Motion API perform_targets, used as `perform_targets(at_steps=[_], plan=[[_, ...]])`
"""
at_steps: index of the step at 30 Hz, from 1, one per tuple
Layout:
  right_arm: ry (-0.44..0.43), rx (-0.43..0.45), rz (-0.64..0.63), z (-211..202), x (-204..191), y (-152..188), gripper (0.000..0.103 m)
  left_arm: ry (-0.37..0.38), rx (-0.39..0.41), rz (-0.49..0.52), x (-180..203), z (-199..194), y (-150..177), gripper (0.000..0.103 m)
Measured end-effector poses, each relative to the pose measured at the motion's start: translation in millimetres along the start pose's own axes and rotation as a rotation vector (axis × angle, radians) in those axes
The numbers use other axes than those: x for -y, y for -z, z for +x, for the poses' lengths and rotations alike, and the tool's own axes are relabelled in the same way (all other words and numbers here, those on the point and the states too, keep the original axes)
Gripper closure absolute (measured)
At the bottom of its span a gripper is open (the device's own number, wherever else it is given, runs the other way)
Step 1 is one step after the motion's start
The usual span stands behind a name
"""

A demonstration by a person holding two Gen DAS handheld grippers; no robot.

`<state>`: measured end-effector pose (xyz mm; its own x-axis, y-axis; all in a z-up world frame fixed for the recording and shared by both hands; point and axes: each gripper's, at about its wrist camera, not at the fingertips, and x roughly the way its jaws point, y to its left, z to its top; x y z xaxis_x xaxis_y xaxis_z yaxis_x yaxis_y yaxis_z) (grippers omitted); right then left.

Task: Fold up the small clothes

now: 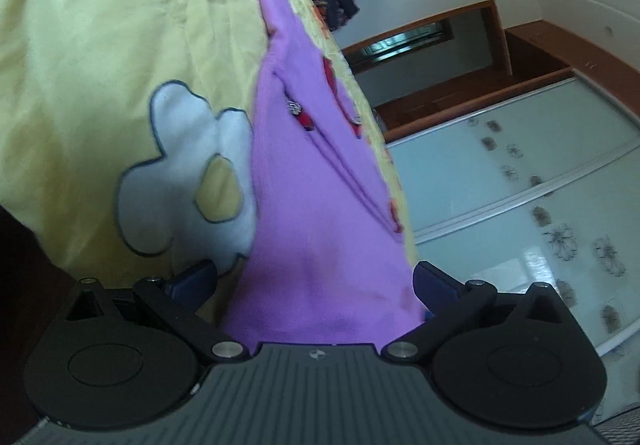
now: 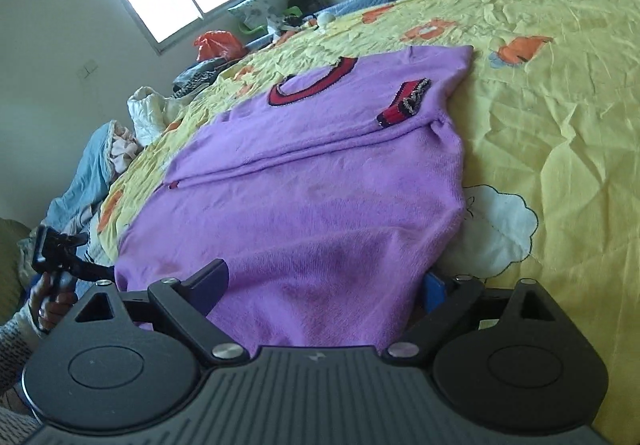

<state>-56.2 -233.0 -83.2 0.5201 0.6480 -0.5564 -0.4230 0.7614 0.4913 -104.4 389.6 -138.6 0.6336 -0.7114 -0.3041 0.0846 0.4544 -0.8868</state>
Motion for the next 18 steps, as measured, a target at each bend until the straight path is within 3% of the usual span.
perform_targets(at_steps=[1, 2, 3, 4, 5, 6, 10, 11, 14, 17, 18], plan=[[-0.023, 0.007, 0.028, -2, 4, 1, 0.008, 0.013, 0.000, 0.010, 2, 0, -1, 0.003], [-0.044, 0.014, 0.052, -3, 8, 2, 0.008, -0.008, -0.004, 0.020, 4, 1, -1, 0.017], [-0.063, 0.021, 0.071, -5, 12, 3, 0.008, -0.046, -0.012, 0.028, 5, 2, 0, 0.022], [-0.083, 0.026, 0.087, -7, 15, 5, 0.008, -0.083, -0.016, 0.045, 7, 1, 2, 0.041], [-0.101, 0.032, 0.100, -9, 18, 7, 0.008, -0.124, -0.018, 0.058, 6, 0, 4, 0.077], [-0.117, 0.034, 0.112, -10, 20, 8, 0.008, -0.152, -0.018, 0.044, 2, -2, 6, 0.095], [-0.158, 0.034, 0.135, -9, 23, 8, 0.008, -0.141, 0.022, 0.051, -1, -6, 12, 0.102], [-0.158, 0.034, 0.136, -8, 22, 8, 0.014, -0.136, 0.027, 0.063, 2, -4, 12, 0.102], [-0.147, -0.014, 0.146, 0, 21, 8, 0.090, -0.097, 0.033, 0.117, 22, 0, 14, 0.102], [-0.158, -0.028, 0.149, 5, 17, 12, 0.091, -0.074, 0.046, 0.156, 40, 2, 10, 0.102], [-0.163, -0.012, 0.155, 3, 16, 12, 0.097, -0.062, 0.055, 0.161, 43, 2, 10, 0.102]])
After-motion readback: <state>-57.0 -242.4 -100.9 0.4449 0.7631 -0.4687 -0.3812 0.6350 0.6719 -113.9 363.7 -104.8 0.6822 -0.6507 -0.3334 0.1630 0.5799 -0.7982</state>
